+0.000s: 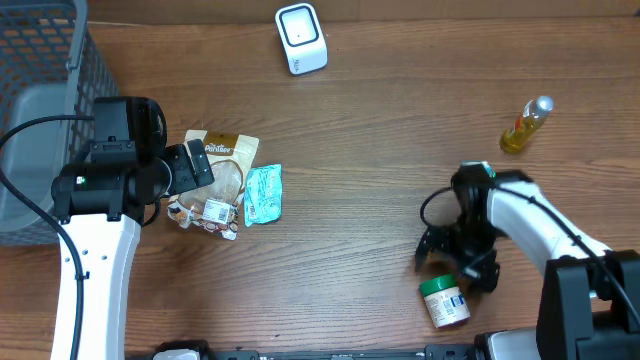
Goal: Scan the item barcode
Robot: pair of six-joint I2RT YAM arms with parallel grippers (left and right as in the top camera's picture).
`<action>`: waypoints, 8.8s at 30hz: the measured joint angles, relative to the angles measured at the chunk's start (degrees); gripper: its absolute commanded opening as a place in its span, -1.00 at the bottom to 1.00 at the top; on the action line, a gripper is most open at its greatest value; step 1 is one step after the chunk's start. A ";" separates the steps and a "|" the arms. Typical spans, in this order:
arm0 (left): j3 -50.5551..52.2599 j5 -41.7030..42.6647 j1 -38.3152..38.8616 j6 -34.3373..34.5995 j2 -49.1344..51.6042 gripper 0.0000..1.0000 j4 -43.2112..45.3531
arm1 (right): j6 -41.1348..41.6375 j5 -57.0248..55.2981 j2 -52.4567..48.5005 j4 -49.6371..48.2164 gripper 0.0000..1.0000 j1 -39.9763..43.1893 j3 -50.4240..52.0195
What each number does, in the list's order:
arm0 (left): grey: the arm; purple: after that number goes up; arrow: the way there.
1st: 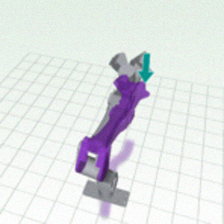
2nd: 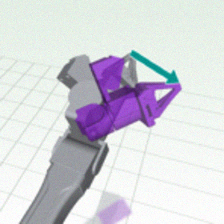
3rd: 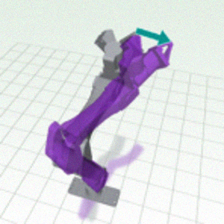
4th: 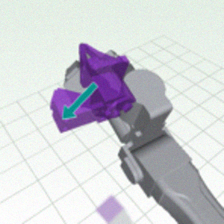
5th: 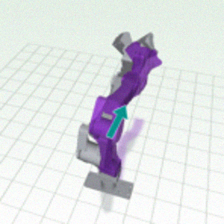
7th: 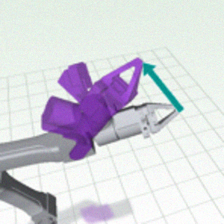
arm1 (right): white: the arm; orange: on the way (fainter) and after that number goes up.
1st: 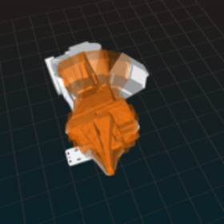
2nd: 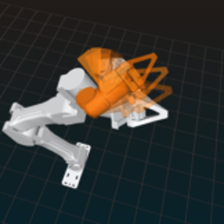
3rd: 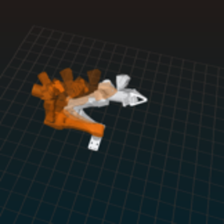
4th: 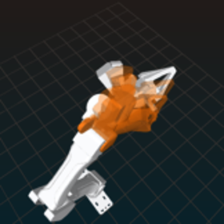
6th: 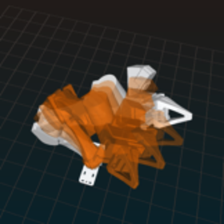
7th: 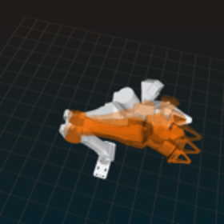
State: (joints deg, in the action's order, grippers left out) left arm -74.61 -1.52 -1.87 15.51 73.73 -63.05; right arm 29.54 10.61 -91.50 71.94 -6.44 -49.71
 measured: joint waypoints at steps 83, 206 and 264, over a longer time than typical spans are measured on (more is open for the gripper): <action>0.00 0.00 0.00 0.00 0.00 0.99 0.00 | 31.47 -38.51 31.50 -4.74 0.50 27.65 -12.39; -1.16 31.30 65.72 73.90 41.83 0.42 32.70 | 31.78 -31.34 29.03 -8.90 1.00 41.33 -12.37; -1.25 29.24 51.98 45.20 51.12 1.00 79.60 | 31.78 -31.28 29.03 -8.90 1.00 41.31 -12.37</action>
State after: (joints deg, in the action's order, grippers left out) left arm -75.85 27.73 50.11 60.71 124.86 16.56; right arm 61.32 -20.67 -62.48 63.05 34.87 -62.08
